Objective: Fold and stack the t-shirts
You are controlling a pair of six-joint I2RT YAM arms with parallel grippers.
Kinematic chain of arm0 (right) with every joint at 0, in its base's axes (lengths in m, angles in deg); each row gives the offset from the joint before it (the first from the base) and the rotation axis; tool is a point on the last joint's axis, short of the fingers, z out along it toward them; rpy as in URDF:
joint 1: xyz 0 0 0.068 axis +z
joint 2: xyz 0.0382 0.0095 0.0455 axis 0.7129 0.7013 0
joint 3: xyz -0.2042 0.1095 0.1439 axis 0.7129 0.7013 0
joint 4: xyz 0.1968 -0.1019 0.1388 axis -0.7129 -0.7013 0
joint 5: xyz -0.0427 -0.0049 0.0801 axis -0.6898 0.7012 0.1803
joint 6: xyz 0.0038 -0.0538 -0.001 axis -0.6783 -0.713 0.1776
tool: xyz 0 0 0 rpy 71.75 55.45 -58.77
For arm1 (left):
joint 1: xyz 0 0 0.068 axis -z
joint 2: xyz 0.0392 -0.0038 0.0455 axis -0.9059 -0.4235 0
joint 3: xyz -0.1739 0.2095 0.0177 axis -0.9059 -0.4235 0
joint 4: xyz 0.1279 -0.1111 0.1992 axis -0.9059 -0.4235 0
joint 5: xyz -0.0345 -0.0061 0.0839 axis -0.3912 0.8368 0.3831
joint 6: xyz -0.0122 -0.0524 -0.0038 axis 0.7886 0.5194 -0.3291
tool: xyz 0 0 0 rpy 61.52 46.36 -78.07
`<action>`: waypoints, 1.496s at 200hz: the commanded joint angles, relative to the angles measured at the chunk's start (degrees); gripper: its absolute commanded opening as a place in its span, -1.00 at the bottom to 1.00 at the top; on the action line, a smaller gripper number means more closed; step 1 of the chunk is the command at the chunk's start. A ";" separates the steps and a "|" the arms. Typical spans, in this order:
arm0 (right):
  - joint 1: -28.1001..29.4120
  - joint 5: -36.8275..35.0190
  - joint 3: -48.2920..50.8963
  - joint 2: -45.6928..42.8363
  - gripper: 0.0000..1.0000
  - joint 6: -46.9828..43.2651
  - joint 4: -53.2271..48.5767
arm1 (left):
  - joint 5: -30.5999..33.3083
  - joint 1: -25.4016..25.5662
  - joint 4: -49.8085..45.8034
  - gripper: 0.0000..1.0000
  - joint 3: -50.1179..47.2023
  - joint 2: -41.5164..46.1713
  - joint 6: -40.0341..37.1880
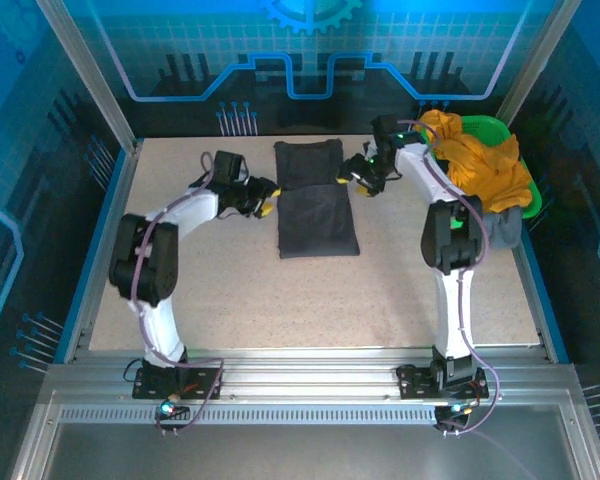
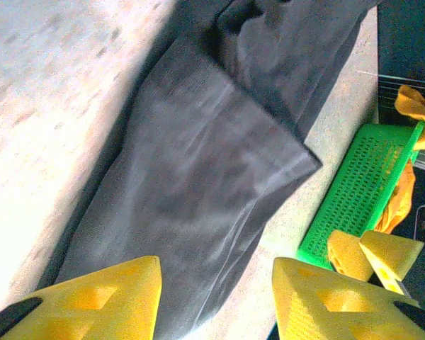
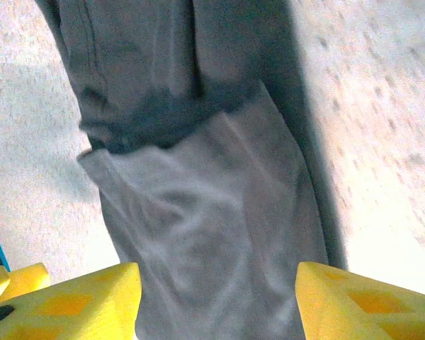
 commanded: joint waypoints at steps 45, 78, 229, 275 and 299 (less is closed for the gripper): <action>1.40 3.51 40.92 -21.87 0.17 6.16 16.57 | 0.06 7.52 10.06 0.02 -20.33 8.73 15.01; 1.99 5.53 45.42 -19.91 0.19 8.30 19.32 | 1.36 8.05 14.07 0.03 -22.30 4.92 20.20; 3.15 3.91 36.15 -15.13 -1.00 12.61 17.51 | 4.71 7.86 2.88 -1.00 -13.16 6.54 12.31; 3.44 4.25 35.99 -21.52 -1.00 11.79 13.45 | -0.33 6.54 -4.76 -1.00 -12.42 12.22 7.54; 5.02 5.50 40.93 -25.38 -1.00 11.75 13.01 | -4.26 6.97 -6.29 -1.00 -17.03 15.17 6.45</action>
